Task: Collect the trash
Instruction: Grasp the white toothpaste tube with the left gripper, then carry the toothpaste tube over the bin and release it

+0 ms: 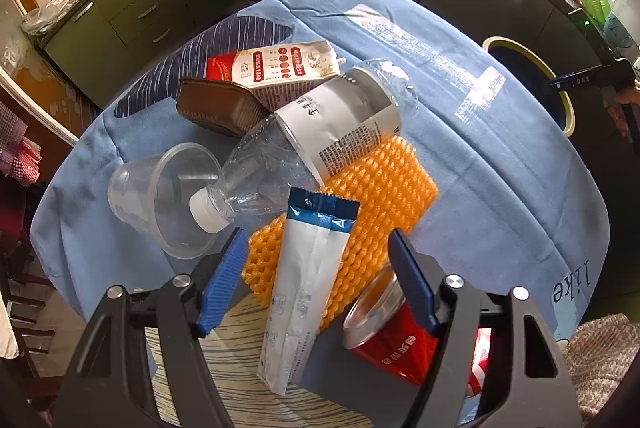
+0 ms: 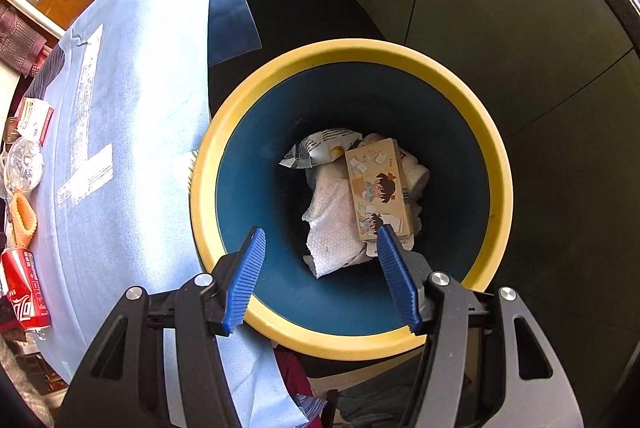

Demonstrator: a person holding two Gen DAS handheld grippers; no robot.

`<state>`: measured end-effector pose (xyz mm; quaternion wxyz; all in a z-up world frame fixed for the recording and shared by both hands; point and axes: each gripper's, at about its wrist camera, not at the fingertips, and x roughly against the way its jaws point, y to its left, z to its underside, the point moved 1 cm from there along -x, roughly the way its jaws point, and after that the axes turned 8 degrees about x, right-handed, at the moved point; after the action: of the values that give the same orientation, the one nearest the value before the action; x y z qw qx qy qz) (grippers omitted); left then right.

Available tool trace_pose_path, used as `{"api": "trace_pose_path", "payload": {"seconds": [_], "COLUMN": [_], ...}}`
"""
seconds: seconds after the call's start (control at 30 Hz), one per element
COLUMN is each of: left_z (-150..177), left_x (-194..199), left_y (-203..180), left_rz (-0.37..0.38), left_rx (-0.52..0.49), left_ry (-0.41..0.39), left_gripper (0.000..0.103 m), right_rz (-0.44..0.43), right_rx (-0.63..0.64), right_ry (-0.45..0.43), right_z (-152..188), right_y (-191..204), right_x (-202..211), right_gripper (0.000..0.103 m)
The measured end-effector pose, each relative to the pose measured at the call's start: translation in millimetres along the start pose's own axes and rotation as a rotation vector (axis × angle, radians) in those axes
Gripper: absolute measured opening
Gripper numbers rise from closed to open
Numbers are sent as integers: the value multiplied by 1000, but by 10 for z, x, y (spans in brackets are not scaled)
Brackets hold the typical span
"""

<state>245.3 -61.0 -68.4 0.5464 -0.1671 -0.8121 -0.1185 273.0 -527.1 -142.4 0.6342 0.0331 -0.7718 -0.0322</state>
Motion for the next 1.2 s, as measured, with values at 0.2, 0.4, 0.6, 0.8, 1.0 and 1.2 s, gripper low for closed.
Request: {"api": "trace_pose_path", "payload": {"seconds": [0.2,0.4,0.6,0.8,1.0,1.2], "left_z": [21,42,-34,-215,-564,-1058], "left_x": [-126,-41,223,531,682,555], "left_y": [38,34,99,-24,-625,-1700], "left_rz": [0,11,9,48,137,243], "left_rx": [5,-7,-8,-25,-117,-279], "left_ry": [55,44,-15,-62,-78,-63], "left_gripper": [46,33,30,30,30,30], "right_rz": [-17,-32,-51,-83,-118,-109], "right_rx": [5,-1,-3,-1,6,-2], "right_ry": [-1,-4,-18,-47,-127,-193], "right_z": [3,6,34,88,244,533], "right_y": [26,20,16,18,-62,-295], "right_x": [-10,12,67,210,614,1010], "right_gripper": [58,58,58,58,58,59]}}
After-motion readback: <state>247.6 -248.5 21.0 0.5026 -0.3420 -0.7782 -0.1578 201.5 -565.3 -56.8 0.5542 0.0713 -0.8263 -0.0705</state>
